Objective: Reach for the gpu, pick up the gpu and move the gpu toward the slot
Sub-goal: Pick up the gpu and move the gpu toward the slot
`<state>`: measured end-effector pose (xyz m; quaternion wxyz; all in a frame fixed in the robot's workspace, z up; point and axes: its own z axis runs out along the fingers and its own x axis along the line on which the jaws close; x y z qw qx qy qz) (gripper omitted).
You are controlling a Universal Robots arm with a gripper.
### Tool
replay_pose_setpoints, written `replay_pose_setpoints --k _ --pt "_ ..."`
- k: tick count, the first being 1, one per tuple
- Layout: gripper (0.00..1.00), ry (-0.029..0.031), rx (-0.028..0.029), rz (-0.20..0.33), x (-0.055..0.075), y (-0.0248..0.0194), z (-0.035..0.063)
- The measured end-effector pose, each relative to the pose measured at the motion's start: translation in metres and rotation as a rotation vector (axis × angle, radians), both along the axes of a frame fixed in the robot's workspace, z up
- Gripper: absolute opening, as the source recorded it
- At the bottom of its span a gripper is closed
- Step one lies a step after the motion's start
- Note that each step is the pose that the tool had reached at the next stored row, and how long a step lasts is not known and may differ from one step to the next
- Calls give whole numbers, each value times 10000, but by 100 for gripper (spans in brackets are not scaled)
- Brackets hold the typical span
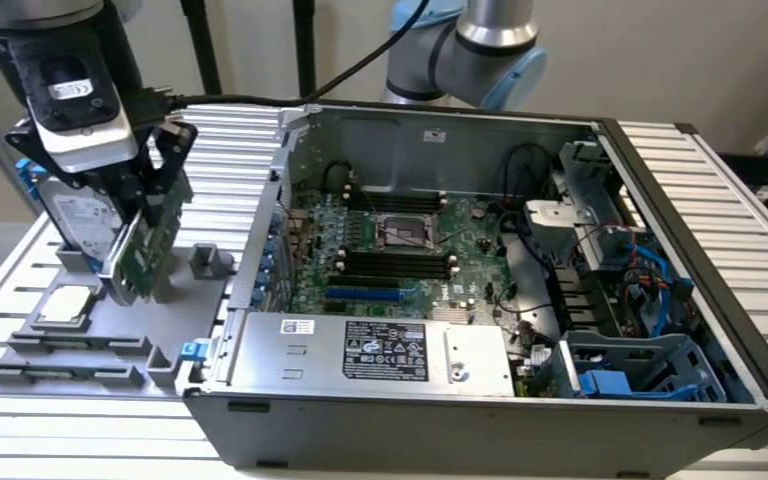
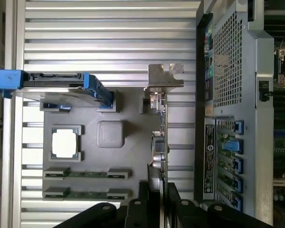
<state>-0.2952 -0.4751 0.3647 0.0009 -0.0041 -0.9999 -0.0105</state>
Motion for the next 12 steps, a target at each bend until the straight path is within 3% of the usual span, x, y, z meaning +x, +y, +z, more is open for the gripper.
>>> replay_pose_setpoints --k 12 --pt "26 38 255 11 418 -32 450"
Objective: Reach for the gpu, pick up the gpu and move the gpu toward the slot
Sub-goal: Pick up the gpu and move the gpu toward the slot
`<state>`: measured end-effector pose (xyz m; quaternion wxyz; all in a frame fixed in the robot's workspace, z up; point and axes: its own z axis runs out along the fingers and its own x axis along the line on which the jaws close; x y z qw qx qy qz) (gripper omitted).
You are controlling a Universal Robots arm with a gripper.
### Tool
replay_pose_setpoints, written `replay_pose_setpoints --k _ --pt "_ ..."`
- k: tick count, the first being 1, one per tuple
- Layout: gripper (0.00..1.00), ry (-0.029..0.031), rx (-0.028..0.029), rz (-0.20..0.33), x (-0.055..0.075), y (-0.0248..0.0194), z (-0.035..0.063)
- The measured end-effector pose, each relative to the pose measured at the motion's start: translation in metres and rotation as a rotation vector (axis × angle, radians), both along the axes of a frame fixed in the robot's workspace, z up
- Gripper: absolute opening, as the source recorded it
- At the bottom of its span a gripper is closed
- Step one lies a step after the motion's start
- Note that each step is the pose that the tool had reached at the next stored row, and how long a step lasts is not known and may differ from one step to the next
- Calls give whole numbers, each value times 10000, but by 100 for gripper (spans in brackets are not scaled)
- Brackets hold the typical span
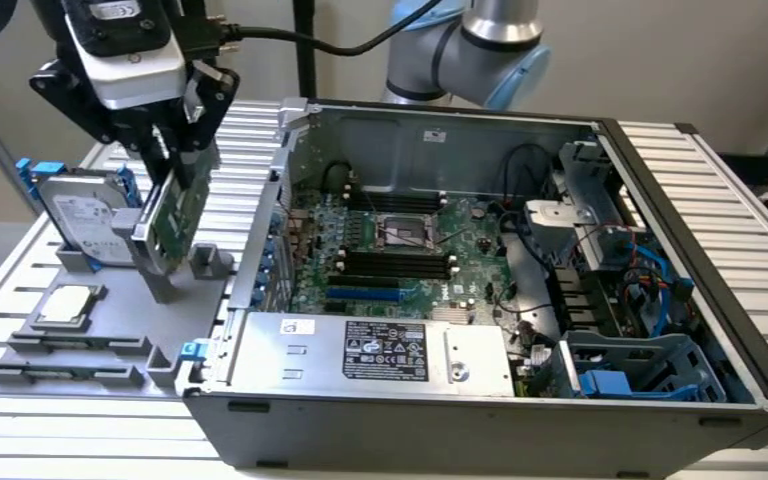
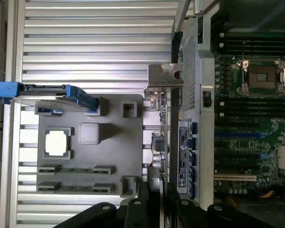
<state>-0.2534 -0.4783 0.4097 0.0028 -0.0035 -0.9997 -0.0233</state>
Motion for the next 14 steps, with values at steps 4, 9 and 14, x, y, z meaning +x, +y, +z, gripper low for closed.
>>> replay_pose_setpoints --k 4,9,14 --pt "26 31 92 0 180 -5 130" --pt "26 81 197 -1 409 -6 245" --pt "26 122 240 -1 634 -6 281"
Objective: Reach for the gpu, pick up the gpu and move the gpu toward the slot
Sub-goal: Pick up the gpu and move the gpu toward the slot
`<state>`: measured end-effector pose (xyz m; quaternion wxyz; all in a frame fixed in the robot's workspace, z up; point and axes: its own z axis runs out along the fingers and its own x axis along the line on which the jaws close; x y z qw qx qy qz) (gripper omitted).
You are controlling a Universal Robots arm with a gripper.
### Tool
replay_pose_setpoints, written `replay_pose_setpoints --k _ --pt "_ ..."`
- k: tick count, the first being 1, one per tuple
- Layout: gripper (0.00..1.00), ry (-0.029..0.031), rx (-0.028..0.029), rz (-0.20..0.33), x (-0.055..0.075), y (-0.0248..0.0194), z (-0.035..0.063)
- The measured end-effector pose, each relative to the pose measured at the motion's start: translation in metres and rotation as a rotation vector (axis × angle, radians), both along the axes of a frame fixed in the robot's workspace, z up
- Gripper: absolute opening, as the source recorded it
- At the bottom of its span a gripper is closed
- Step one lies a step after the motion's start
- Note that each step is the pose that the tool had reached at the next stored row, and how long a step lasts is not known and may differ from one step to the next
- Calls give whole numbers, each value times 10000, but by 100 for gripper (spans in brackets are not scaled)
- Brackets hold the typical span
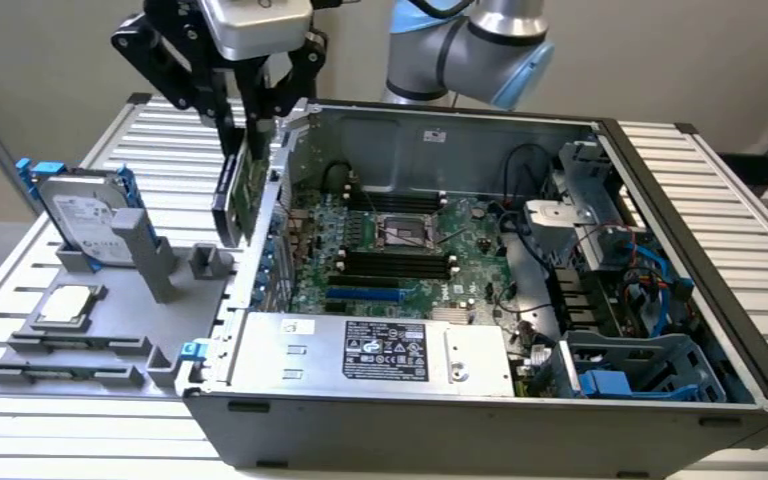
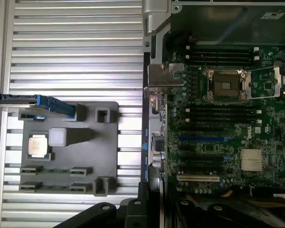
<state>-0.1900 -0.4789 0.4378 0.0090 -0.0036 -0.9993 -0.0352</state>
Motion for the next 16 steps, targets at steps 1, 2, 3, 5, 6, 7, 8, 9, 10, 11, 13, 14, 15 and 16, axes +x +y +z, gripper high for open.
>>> replay_pose_setpoints --k 1,2,3,5,6,7,8,9,10,11,13,14,15,16 --pt "26 2 5 0 49 0 0" --pt "26 4 8 1 91 0 0" --pt "26 5 8 0 137 0 0" --pt "26 7 8 0 230 0 -1" --pt "26 9 9 1 274 0 -1" --pt "26 11 8 0 320 0 0" --pt "26 13 8 -1 365 0 0" --pt "26 14 8 -1 411 0 0" --pt "26 16 8 1 457 0 -1" --pt "26 18 8 0 503 0 -1" --pt "26 22 8 0 591 0 -4" --pt "26 24 8 1 636 0 -7" --pt "26 25 9 0 681 0 -13" --pt "26 29 8 -1 730 1 -21"
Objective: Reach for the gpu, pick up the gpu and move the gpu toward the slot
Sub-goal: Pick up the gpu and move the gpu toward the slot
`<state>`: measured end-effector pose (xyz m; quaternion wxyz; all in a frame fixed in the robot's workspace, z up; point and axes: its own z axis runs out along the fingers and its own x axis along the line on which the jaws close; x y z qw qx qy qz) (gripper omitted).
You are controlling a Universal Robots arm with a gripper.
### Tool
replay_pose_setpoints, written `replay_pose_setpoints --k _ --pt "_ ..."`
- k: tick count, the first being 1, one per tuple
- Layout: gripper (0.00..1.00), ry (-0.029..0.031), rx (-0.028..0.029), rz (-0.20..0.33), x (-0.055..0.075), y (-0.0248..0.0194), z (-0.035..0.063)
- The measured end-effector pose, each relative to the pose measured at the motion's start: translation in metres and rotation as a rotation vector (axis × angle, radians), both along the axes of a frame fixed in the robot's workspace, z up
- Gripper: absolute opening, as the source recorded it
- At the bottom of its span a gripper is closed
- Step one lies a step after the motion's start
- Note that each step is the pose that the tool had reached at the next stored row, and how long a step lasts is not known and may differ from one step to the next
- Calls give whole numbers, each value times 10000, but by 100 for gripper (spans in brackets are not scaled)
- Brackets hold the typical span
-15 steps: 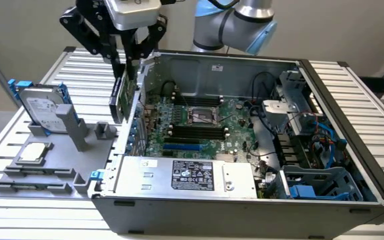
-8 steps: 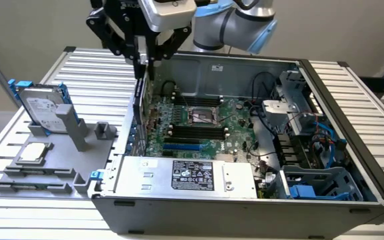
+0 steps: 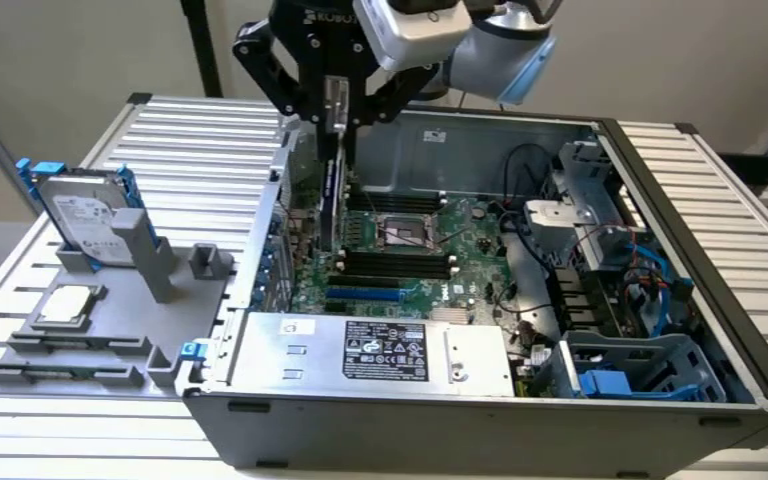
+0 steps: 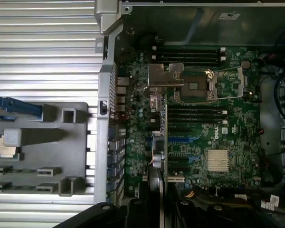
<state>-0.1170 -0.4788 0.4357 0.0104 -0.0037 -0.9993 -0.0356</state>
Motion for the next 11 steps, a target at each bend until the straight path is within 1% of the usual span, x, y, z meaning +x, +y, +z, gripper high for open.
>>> replay_pose_setpoints --k 3,7,11 --pt "26 9 -3 1 135 5 -34" --pt "26 16 -13 1 318 27 -95" --pt "26 21 -28 0 497 79 -151"
